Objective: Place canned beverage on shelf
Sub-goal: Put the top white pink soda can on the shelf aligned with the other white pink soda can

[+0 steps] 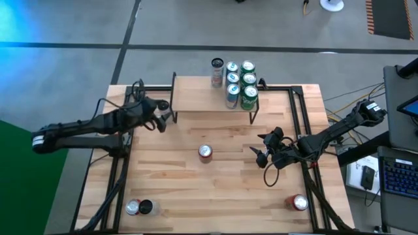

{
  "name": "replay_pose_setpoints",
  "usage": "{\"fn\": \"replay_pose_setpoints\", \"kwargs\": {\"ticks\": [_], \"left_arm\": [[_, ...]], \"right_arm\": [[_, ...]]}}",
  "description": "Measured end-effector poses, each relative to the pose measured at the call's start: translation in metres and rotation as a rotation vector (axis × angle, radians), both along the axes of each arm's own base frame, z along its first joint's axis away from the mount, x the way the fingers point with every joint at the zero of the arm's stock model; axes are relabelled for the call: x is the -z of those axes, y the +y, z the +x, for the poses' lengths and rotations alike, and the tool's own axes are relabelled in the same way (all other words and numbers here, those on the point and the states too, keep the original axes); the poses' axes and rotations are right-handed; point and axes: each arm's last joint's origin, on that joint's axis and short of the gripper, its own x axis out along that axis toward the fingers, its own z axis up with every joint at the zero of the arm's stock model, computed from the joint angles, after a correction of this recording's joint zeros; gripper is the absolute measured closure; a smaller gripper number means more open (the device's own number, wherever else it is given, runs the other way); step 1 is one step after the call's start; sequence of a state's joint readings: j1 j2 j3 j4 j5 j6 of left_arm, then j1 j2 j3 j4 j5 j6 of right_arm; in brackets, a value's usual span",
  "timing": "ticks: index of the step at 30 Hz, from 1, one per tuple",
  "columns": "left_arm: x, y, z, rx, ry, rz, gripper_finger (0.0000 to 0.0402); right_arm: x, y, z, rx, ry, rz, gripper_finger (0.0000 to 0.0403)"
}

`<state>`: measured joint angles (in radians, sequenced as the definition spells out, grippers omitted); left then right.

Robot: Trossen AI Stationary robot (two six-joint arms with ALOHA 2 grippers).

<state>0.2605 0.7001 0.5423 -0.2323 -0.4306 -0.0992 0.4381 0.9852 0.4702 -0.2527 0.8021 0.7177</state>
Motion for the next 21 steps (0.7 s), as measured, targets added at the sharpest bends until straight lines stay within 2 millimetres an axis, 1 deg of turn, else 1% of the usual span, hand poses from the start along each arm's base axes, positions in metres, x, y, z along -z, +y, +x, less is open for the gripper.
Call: {"fn": "replay_pose_setpoints", "kwargs": {"ticks": [4, 9, 13, 21], "left_arm": [[0.01, -0.002, -0.01, -0.028, 0.046, -0.015, 0.0086], [0.024, -0.002, -0.015, -0.047, 0.079, -0.019, 0.0086], [0.034, 0.001, -0.017, -0.111, 0.115, -0.003, 0.0086], [0.048, 0.012, -0.02, -0.183, 0.18, -0.005, 0.0086]], "right_arm": [[0.0, 0.0, 0.0, -0.013, 0.007, 0.008, 0.0078], [0.0, 0.0, 0.0, -0.021, 0.014, -0.003, 0.0078], [0.0, 0.0, 0.0, -0.017, 0.01, 0.003, 0.0078], [0.0, 0.001, 0.0, -0.017, 0.004, 0.007, 0.0078]]}}
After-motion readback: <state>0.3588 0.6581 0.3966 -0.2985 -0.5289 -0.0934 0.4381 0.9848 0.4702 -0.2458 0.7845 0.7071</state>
